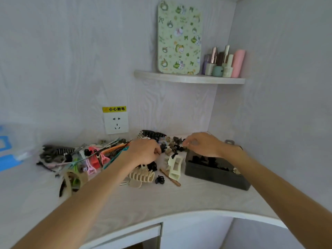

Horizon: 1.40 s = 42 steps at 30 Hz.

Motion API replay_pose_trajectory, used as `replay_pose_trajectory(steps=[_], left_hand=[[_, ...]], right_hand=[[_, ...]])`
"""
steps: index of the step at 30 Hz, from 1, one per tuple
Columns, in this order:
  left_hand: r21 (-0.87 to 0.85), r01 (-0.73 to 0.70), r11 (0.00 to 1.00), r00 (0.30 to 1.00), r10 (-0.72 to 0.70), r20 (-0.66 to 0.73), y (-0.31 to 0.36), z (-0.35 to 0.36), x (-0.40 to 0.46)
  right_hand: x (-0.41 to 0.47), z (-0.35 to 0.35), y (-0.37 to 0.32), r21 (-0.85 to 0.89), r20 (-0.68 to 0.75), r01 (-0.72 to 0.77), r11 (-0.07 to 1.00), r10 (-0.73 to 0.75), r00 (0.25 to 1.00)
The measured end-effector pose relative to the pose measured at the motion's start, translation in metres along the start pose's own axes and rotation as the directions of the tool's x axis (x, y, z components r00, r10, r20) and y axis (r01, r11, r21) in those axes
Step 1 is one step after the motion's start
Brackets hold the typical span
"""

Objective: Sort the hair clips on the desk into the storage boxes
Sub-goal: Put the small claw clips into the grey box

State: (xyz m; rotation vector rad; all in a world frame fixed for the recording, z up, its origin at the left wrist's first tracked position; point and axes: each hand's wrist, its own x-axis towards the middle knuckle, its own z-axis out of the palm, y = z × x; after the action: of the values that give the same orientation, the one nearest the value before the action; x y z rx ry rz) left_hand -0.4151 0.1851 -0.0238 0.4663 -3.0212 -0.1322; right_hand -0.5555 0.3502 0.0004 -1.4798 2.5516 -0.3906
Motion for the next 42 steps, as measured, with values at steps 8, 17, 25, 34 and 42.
replay_pose_trajectory(steps=[8,17,25,34,42], left_hand=[[-0.111,-0.083,0.99,0.991,0.093,0.094,0.003,0.026,0.077],[0.007,0.102,0.995,0.992,-0.102,0.072,-0.021,0.026,0.095],[0.09,0.087,0.992,0.996,-0.085,-0.026,-0.022,0.027,0.092],[-0.087,0.082,0.993,0.949,-0.105,-0.296,-0.01,0.035,0.077],[-0.261,0.003,0.965,0.877,-0.128,-0.462,-0.006,0.027,0.064]], right_hand=[[0.082,0.013,0.009,-0.236,0.168,-0.042,0.971,0.084,0.982],[0.126,0.033,0.007,-0.372,0.149,0.041,0.927,0.016,0.989],[0.12,0.029,0.011,-0.116,-0.007,0.062,0.991,-0.063,0.998],[0.065,-0.011,0.023,0.403,-0.049,0.043,0.914,-0.025,0.998],[0.002,-0.033,0.032,0.487,-0.102,0.06,0.871,-0.012,0.995]])
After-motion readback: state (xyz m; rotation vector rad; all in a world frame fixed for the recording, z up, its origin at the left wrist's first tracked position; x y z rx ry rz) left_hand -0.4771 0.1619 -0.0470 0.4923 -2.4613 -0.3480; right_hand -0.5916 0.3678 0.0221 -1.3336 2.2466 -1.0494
